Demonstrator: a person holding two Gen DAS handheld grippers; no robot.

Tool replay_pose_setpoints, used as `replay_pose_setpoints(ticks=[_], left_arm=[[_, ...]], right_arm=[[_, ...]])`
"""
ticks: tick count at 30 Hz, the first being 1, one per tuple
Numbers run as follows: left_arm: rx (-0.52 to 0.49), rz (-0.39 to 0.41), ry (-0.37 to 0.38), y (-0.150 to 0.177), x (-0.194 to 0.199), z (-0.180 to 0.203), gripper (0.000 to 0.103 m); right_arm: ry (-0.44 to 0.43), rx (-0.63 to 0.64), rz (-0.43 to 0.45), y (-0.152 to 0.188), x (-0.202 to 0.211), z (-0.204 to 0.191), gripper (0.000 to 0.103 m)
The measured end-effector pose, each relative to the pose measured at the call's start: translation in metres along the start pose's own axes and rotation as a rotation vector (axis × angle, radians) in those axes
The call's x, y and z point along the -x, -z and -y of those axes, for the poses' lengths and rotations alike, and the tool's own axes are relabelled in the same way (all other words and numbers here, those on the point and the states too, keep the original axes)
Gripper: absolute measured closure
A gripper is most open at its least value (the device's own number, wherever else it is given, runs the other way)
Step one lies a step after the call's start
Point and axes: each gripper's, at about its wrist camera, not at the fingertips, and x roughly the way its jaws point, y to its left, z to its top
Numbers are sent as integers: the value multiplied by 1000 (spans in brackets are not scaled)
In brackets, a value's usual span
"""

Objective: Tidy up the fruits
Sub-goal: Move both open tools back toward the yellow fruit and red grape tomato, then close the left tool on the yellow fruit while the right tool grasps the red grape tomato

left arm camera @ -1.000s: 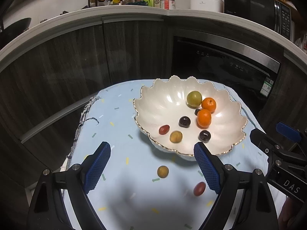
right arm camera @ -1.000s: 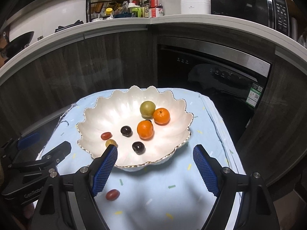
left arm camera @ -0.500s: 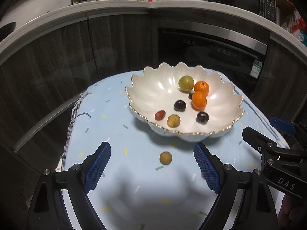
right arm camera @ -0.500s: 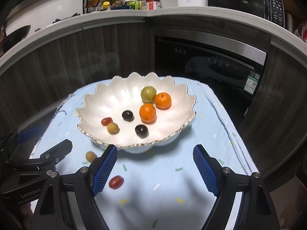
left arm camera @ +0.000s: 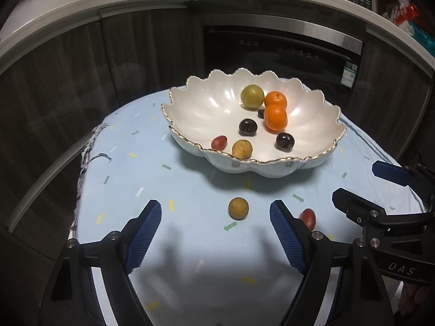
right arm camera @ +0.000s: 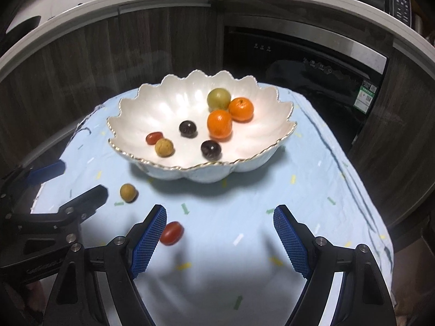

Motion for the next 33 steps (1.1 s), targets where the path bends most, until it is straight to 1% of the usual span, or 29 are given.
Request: replay_pose_setpoints(ticks=[3,7,11,15,19,21,23,25,27,28,31,33], left_arm=[[-20,-5,20,0,-5,-3,24],[-107,-11,42,2,-11,-2,26],[-203,-16,67,3,-18,1,32],[-264,-24,98,2,-26,2,34],[-302,-30,121,1,-33,3,36],[-314,-30,130,1,-36,4,37],[-312,-33,143,1,-39,3,37],[-301,-39,158,1,-43,4,37],[-299,-46,167,1,-46,5,40],[-301,-49,168,2,-47,6,41],[-309,-63,176,4,-50,8,48],[-319,-64,185,5,-51,12,59]], right_arm=[[-1,4,-13,2,-4,-6,21],[-7,11,-42,6,-11,-12,21],[-11,24,-63,9,-17,-17,22],[-13,35,-76,11,-22,-22,23],[-15,53,-84,12,-26,-28,29],[-17,63,-89,13,-29,-31,31],[-19,70,-93,13,-31,-33,32],[-27,75,-91,13,-31,-34,35],[-31,94,-76,14,-29,-37,36],[-35,101,-74,14,-29,-38,39],[-58,93,-86,16,-33,-39,43],[-71,83,-96,16,-36,-38,47]])
